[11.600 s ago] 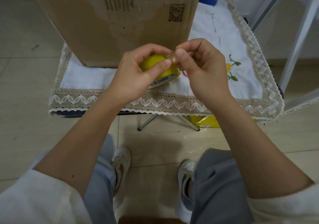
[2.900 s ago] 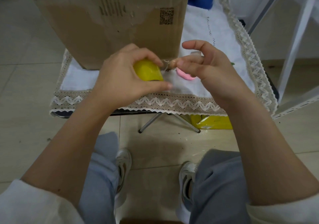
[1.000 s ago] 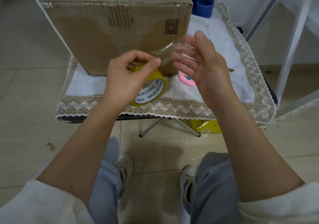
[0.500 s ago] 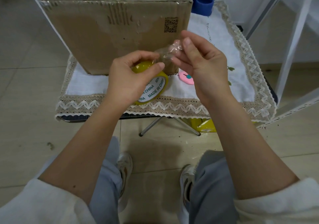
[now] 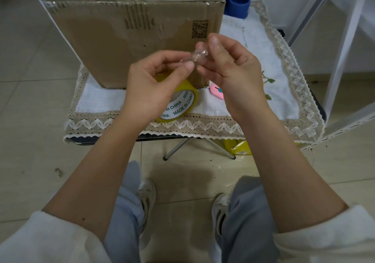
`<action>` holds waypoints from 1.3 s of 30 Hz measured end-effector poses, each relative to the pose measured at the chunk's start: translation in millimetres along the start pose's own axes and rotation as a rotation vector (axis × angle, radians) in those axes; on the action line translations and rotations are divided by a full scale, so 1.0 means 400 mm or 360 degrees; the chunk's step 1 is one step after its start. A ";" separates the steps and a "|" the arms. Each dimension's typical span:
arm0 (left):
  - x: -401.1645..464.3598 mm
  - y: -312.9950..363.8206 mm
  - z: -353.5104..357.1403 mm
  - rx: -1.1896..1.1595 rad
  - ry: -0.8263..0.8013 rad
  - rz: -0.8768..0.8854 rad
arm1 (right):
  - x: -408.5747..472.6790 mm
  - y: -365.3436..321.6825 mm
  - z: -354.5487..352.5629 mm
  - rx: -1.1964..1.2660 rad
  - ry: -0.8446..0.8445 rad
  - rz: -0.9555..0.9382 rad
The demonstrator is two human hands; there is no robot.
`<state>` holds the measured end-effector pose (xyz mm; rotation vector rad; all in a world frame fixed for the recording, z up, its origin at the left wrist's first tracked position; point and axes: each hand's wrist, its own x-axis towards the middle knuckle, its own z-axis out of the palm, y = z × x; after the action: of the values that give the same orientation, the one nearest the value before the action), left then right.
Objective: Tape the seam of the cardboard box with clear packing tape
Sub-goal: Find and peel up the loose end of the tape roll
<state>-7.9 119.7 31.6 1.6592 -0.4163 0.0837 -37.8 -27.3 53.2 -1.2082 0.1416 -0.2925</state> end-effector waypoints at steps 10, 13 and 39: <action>0.006 0.008 -0.006 -0.0177 0.0155 -0.0132 | -0.001 -0.001 -0.002 -0.0313 -0.0007 0.0018; 0.009 0.016 -0.013 -0.0260 0.0246 -0.0152 | -0.002 0.000 0.000 -0.0448 0.0006 0.0071; -0.009 0.038 0.002 -0.0401 0.0149 -0.0424 | -0.013 0.045 -0.009 -0.1085 -0.0192 -0.0909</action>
<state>-16.3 118.6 45.0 1.4420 -0.1261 -0.0864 -41.2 -23.0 34.8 -1.9329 -0.2375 -0.7035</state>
